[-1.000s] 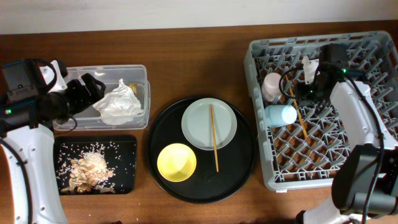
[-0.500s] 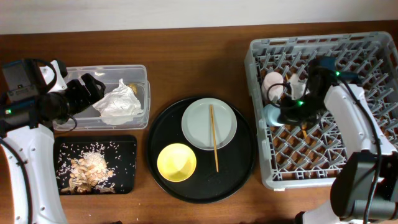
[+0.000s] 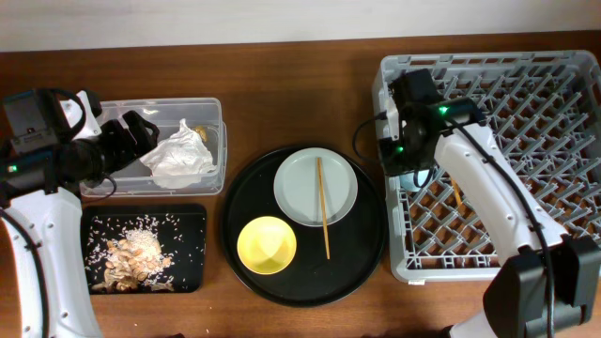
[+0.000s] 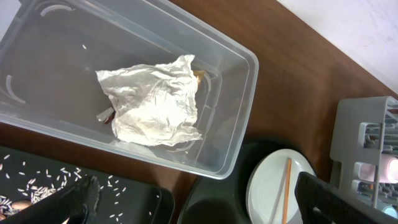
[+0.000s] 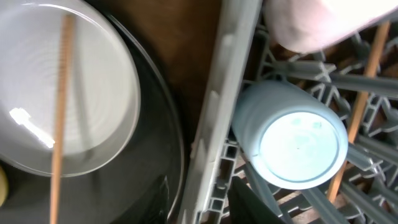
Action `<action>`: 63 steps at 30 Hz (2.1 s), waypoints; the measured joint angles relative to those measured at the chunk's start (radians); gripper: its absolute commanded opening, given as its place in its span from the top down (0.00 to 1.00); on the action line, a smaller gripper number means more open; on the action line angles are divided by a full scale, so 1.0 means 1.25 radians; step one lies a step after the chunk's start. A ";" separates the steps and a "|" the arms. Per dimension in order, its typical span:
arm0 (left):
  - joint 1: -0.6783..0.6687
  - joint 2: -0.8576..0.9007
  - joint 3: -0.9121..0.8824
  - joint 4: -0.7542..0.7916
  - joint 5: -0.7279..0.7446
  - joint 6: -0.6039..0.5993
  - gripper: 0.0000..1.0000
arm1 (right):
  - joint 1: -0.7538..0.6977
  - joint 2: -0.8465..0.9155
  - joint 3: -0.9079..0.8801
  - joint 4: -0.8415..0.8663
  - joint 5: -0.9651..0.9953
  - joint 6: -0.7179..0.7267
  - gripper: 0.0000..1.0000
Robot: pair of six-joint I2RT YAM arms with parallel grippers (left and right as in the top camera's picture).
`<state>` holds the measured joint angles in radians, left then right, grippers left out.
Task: Sort waste into correct bins and load items into the dishwasher rack
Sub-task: 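Grasp one chopstick with the right gripper and place it in the rack, then grasp the second chopstick with the right gripper and place it in the rack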
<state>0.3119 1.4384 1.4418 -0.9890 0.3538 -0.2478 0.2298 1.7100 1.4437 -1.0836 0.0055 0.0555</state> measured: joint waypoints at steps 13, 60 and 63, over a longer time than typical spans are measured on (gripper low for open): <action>0.000 0.000 0.000 0.001 0.000 0.000 0.01 | 0.001 0.000 -0.107 0.047 0.029 0.035 0.67; 0.000 0.000 0.000 0.001 -0.003 0.000 0.01 | 0.309 0.108 -0.291 0.508 0.029 0.285 0.96; 0.000 0.000 0.000 0.001 -0.003 0.000 0.01 | 0.309 0.071 -0.247 0.429 0.035 0.232 0.96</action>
<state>0.3119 1.4384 1.4418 -0.9874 0.3500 -0.2478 0.6155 1.7985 1.1347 -0.5476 0.0494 0.3450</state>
